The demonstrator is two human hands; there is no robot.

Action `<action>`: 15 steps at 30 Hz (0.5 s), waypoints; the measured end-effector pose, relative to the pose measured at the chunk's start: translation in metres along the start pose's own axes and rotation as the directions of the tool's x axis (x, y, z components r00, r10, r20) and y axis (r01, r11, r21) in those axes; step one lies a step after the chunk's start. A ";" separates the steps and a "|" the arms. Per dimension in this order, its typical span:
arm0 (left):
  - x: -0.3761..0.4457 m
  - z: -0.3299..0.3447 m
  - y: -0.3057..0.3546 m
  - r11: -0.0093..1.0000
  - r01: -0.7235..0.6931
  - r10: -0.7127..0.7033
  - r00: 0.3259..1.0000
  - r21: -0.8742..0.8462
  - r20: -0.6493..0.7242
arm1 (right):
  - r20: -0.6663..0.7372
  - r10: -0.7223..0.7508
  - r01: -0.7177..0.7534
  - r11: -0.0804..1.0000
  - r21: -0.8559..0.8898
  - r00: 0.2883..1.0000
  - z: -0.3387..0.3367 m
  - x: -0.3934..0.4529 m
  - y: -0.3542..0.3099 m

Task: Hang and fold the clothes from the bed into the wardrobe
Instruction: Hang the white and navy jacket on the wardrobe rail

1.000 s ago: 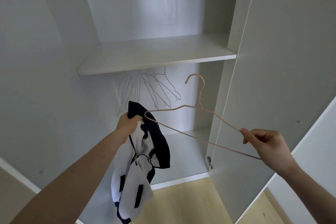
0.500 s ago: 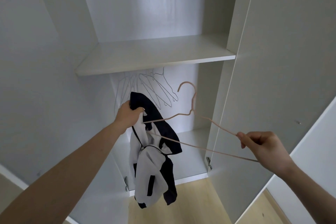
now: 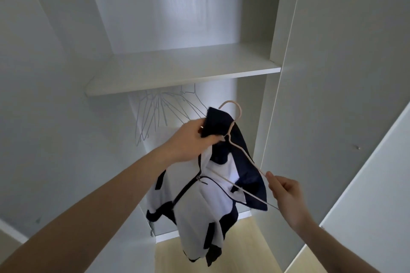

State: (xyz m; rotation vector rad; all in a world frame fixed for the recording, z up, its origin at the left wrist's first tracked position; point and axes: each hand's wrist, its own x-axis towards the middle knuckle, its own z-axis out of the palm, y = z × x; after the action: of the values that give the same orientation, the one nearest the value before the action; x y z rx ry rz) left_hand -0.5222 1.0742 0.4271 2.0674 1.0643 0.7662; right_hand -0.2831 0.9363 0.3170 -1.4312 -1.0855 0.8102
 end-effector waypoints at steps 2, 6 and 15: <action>-0.004 -0.003 -0.001 0.981 -0.070 0.046 0.990 0.182 0.136 | -0.001 -0.001 0.001 0.999 0.042 1.000 0.003 -0.001 0.003; 0.001 -0.028 -0.011 0.932 -0.110 0.035 0.976 0.345 0.215 | -0.005 -0.005 0.006 0.997 0.074 1.000 0.001 -0.001 0.014; 0.028 -0.053 -0.007 0.815 -0.192 0.189 0.980 0.547 0.062 | -0.075 -0.071 0.082 0.982 0.167 0.995 0.008 0.013 -0.001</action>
State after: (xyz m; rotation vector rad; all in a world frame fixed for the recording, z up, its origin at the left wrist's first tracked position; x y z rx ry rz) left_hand -0.5514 1.1165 0.4588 2.6998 1.1874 0.5877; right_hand -0.2861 0.9509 0.3184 -1.2577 -0.9888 0.7739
